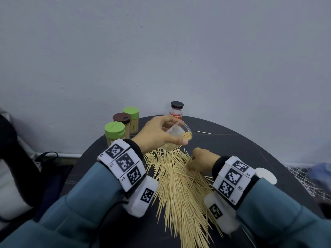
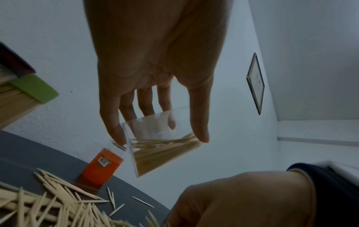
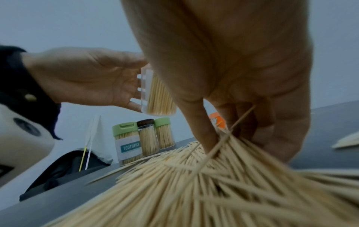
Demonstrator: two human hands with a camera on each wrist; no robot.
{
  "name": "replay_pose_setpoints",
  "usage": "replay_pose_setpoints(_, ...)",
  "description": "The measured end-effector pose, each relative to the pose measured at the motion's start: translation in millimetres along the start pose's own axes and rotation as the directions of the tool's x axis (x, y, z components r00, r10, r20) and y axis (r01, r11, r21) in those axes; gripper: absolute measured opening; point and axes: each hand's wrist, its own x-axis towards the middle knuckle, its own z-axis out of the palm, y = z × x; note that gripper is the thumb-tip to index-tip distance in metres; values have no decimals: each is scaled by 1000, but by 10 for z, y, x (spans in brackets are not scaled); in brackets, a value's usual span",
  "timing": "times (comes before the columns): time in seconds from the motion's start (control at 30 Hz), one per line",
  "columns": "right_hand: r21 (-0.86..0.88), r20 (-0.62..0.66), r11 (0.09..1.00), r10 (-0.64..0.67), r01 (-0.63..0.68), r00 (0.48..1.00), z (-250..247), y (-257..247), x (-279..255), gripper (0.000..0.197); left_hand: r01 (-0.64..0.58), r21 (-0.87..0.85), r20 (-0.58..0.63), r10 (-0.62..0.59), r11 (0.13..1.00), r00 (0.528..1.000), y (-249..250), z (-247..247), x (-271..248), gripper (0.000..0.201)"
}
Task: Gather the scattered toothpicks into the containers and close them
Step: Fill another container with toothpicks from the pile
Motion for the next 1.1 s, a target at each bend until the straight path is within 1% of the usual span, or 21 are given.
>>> replay_pose_setpoints(0.07,-2,16,1000,-3,4,1000,-28,25,-3,34,2,-3,1,-2,1000,1000,-6,2,0,55)
replay_pose_setpoints(0.13,39,42,999,-12,11,999,-51,68,14,33,5,0,4,-5,1000,1000,-10,7,3,55)
replay_pose_setpoints(0.17,111,68,994,-15,8,998,-57,96,27,30,7,4,7,-7,1000,1000,-9,11,3,55)
replay_pose_setpoints(0.2,227,95,974,-22,0,995,-62,125,38,25,8,6,9,-8,1000,1000,-9,15,6,55)
replay_pose_setpoints(0.23,352,123,936,-32,-13,992,-70,147,32,17,8,6,9,-8,1000,1000,-11,18,6,55)
replay_pose_setpoints(0.27,456,142,889,-44,-26,989,-78,167,23,15,8,8,9,-8,1000,1000,-15,20,11,55)
replay_pose_setpoints(0.3,540,149,841,-53,-37,987,-83,194,13,14,8,13,10,-8,1000,1000,-22,22,12,55)
replay_pose_setpoints(0.37,685,171,726,-73,-65,983,-91,250,7,7,8,26,12,-9,1000,1000,-39,27,16,56)
replay_pose_setpoints(0.43,790,200,606,-109,-94,974,-95,292,14,10,1,42,14,-1,999,1000,-59,37,22,57)
replay_pose_setpoints(0.5,841,202,531,-134,-101,970,-91,326,25,14,-1,51,17,0,999,1000,-72,48,29,56)
replay_pose_setpoints(0.6,908,146,413,-142,-75,979,-66,369,44,12,7,65,42,-9,998,999,-92,68,41,55)
replay_pose_setpoints(0.77,982,20,190,-100,0,995,-82,395,74,22,2,42,61,-5,999,998,-103,119,33,47)
replay_pose_setpoints(0.87,994,-66,77,-85,73,994,-159,371,64,24,25,8,108,-26,1000,994,-126,155,22,55)
replay_pose_setpoints(0.97,984,-177,-36,-104,175,979,-247,317,16,24,32,32,147,-37,999,989,-148,175,21,62)
replay_pose_setpoints(1.1,920,-368,-173,-65,353,927,-403,203,-76,26,12,82,168,-25,997,986,-163,184,13,66)
